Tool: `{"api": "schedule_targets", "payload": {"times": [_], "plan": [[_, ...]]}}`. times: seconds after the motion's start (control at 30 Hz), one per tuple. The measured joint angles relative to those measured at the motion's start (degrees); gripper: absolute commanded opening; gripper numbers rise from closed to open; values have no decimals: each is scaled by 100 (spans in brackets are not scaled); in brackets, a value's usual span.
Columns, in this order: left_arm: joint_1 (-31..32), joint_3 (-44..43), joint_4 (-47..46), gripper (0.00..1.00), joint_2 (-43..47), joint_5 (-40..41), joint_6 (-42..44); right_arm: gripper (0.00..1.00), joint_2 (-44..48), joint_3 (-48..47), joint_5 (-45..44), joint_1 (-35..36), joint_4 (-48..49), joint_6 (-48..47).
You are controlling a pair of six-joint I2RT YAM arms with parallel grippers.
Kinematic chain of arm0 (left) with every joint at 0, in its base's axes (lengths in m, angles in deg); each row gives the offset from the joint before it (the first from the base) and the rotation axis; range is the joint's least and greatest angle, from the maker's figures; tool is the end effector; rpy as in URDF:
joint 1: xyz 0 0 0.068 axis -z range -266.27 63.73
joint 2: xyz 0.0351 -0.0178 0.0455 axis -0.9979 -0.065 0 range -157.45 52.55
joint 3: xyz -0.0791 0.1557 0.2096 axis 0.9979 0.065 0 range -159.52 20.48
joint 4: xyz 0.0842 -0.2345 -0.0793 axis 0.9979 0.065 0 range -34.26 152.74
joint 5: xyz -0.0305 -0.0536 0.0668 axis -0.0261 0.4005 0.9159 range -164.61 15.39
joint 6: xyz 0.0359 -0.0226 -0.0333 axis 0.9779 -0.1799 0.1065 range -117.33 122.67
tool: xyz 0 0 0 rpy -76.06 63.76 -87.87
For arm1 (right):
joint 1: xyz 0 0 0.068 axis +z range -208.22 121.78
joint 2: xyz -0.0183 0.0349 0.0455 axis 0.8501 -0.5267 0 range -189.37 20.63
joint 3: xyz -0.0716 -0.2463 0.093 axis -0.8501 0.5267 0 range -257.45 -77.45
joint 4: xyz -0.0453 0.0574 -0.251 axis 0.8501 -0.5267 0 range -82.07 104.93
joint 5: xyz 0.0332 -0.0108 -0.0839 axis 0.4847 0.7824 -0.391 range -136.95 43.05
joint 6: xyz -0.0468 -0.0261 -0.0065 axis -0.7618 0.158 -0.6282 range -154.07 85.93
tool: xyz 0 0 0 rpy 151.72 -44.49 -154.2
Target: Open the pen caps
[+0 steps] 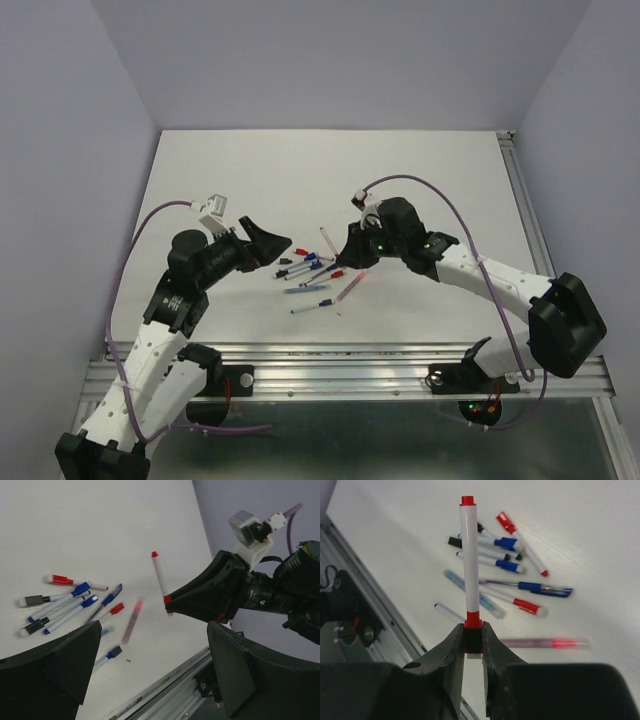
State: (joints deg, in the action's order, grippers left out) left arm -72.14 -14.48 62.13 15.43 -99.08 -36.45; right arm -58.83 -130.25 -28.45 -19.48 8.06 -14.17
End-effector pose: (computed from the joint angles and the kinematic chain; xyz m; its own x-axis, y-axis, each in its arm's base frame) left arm 0.1534 -0.0539 0.3077 -0.5027 -0.4655 -0.7284 0.3896 0.6302 -0.6716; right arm 0.2327 0.2011 0.2571 -0.6775 -0.1296 -0.7240 -0.6052 0.6576 0.4487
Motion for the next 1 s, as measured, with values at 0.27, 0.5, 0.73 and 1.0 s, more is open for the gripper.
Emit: {"api": "schedule_targets", "payload": {"times": [0.27,0.5,0.73,1.0], "plan": [[1602,140,-1049,93,-763,273,-601,8,4,205,1154,420,562,560],[1947,140,-1143,72,-1261,619,-774,8,4,208,1401,446,1060,1032],[2002,140,-1283,52,-1261,809,-896,8,7,282,1541,446,1331,1320],[2017,140,-1307,38,-1266,920,-949,8,42,315,1808,448,1539,1486]]}}
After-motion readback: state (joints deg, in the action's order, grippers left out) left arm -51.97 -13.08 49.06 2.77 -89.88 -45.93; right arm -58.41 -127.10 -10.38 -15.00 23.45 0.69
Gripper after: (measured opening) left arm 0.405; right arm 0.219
